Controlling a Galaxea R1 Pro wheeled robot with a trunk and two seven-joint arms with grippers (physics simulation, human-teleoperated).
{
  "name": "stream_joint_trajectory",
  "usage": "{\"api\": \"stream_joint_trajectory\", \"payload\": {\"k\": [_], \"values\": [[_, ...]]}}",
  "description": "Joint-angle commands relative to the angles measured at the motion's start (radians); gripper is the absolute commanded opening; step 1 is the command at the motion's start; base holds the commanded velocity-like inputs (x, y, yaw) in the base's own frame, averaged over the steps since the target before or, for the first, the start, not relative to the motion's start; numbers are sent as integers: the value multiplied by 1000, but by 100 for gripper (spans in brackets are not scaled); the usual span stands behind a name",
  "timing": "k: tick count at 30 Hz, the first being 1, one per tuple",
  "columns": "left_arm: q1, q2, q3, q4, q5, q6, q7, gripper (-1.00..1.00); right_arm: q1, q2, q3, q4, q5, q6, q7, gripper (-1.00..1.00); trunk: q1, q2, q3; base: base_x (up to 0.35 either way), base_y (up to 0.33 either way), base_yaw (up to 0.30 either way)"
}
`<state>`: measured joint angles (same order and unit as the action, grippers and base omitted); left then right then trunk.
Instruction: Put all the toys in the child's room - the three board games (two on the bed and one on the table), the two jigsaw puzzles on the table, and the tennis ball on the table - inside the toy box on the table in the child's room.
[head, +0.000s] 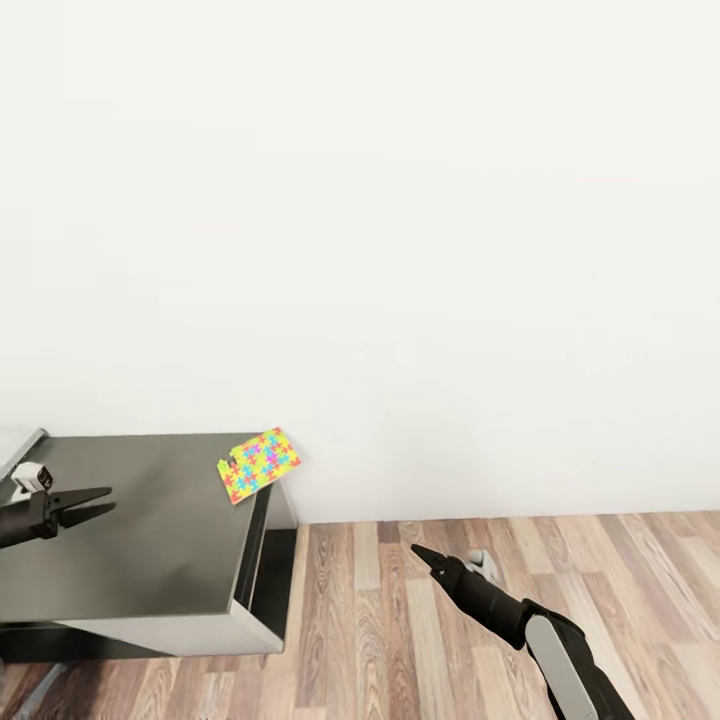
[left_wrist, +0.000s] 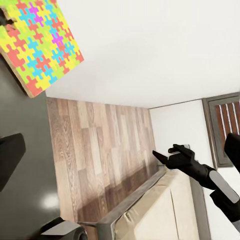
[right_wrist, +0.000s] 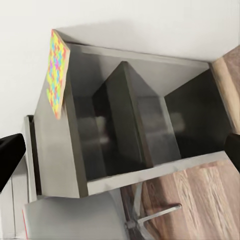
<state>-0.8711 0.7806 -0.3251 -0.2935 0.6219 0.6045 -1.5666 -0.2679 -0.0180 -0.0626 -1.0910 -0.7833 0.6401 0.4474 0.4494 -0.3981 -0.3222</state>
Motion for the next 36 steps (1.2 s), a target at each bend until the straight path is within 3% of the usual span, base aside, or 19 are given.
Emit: {"api": "stream_joint_trajectory", "payload": {"k": [1,20,36], "values": [[-2,1,-8,1,5,11,-4,100,0,0,-2,0,-4,7,1,100,1,-2,0,0,-72,202],[-2,0,-8,1,5,9,-4,100,-1,1,-2,1,-4,-6,0,100,1,-2,30,50,-108,33],[-2,2,-8,1,5,8,-4,100,-1,1,-2,0,-4,-7,1,100,1,-2,57,11,92,61]]}}
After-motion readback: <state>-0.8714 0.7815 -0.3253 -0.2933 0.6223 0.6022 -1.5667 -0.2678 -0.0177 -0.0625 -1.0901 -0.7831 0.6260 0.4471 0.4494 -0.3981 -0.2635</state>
